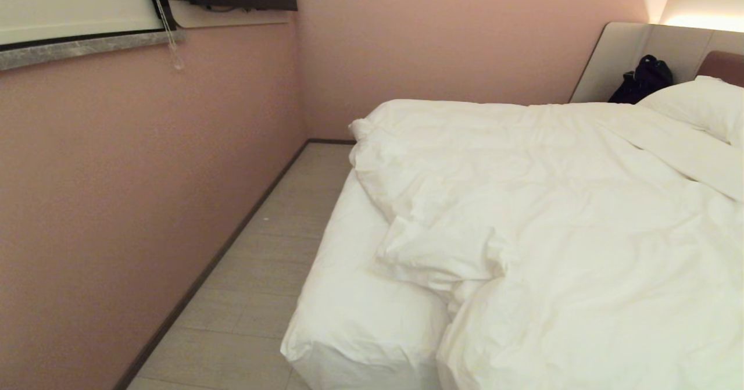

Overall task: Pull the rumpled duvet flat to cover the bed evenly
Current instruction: Flatten the corners of the folded blanket

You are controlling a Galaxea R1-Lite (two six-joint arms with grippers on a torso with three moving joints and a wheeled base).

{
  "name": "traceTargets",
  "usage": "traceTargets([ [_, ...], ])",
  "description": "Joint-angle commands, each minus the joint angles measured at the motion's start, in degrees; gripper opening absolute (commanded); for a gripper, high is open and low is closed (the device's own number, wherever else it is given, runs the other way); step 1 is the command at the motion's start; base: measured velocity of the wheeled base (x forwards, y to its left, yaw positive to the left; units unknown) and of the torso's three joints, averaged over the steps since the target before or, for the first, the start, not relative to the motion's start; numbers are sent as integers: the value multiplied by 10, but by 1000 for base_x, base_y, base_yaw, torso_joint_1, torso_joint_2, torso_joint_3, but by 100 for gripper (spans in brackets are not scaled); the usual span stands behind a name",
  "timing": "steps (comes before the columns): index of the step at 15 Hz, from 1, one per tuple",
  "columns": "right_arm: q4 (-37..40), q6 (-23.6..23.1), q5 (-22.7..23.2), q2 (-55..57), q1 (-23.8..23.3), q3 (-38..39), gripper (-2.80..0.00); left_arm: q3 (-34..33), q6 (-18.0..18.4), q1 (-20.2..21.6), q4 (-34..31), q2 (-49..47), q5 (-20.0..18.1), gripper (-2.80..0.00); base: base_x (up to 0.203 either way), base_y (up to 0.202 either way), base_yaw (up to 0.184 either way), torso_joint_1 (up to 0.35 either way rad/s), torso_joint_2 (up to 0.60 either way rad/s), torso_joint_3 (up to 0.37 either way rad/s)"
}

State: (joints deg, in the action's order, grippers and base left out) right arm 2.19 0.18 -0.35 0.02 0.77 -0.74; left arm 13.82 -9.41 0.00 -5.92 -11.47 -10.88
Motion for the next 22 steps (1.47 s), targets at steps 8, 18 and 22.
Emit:
traceTargets([
  [8, 0, 0, 0, 0, 0, 0, -280, 60, -60, 0, 7, -271, -84, -280, 0, 0, 0, 0, 0, 0],
  [18, 0, 0, 0, 0, 0, 0, -280, 92, -73, 0, 148, -573, -151, -280, 0, 0, 0, 0, 0, 0],
  [22, 0, 0, 0, 0, 0, 0, -280, 143, -88, -17, 160, -667, -166, -280, 0, 0, 0, 0, 0, 0],
])
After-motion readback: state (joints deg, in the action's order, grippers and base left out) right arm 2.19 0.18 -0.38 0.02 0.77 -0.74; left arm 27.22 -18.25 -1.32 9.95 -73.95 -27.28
